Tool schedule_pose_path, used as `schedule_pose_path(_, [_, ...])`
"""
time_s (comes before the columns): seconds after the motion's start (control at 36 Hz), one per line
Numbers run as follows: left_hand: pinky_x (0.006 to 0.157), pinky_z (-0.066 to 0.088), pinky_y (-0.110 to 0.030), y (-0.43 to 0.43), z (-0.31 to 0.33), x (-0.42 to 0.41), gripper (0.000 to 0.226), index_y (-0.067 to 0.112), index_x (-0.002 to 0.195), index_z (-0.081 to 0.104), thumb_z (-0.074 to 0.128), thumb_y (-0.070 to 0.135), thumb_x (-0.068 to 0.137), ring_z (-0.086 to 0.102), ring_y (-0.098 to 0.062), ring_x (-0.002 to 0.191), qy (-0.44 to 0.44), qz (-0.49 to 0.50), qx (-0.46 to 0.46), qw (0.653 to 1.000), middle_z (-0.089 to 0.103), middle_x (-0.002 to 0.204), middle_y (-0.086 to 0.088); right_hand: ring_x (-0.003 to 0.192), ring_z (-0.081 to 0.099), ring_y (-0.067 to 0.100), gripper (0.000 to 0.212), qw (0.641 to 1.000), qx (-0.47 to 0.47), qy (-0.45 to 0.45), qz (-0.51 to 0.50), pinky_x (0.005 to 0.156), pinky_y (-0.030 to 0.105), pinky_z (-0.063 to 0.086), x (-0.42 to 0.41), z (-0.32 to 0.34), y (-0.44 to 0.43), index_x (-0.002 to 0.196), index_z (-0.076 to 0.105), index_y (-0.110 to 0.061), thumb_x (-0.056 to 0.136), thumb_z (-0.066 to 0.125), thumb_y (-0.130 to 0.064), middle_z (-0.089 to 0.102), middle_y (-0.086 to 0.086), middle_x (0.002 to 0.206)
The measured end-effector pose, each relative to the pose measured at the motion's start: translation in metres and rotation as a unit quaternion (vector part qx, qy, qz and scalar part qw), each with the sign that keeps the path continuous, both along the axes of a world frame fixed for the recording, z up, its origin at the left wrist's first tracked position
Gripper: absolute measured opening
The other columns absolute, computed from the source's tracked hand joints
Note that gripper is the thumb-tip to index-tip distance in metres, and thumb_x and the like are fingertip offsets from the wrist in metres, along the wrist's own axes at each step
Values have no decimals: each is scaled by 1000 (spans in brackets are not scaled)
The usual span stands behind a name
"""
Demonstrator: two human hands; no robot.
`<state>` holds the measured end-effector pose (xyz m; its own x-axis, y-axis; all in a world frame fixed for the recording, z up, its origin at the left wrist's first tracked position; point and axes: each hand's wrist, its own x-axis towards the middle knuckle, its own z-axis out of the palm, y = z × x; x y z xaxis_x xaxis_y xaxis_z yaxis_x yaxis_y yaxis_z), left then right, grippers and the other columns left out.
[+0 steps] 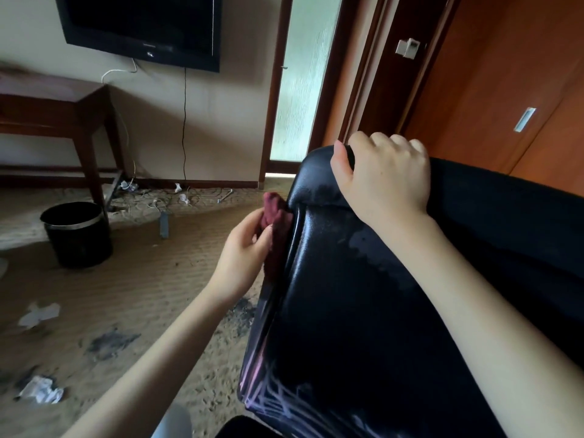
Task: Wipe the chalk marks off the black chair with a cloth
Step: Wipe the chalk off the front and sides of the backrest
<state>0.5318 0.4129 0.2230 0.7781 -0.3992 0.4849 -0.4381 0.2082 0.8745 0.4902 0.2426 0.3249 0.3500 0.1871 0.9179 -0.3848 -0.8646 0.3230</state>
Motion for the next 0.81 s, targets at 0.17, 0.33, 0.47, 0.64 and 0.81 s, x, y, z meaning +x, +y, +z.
schedule_pose_path(0.17, [79,43,-13,-4,-32,3,21,30,103,51,54,12,94,56,9,86,-34,-14,68,997,61,96,13,54,52,31,44,1000,-11,-17,-7,58,34,35,4,-2,-3,67,60,-9,94,39,-37,57,10,57])
schedule_pose_path(0.33, [102,44,-30,6,-64,8,37,33,129,46,53,28,93,55,-2,116,28,-62,99,993,61,124,10,54,54,31,43,1000,-10,-24,-2,57,33,36,5,-2,-1,66,61,-9,93,41,-36,58,11,56])
schedule_pose_path(0.47, [106,38,-42,26,-113,0,44,69,118,41,59,64,78,56,-3,116,55,-66,176,981,58,121,30,54,55,32,43,1000,-11,-24,-6,57,33,36,5,-1,0,65,61,-9,92,41,-36,58,10,56])
schedule_pose_path(0.64, [70,56,-28,46,-152,-11,47,50,96,64,54,4,94,69,-21,84,125,-4,193,973,71,89,14,54,56,32,43,1000,-11,-27,-2,57,33,37,4,0,1,65,62,-10,92,41,-36,59,10,56])
schedule_pose_path(0.81, [64,51,-12,28,-51,5,13,18,101,59,50,10,95,67,1,80,93,12,14,995,69,90,4,55,56,32,43,1000,-11,-25,-7,57,33,39,4,0,0,66,62,-10,92,41,-37,59,10,57])
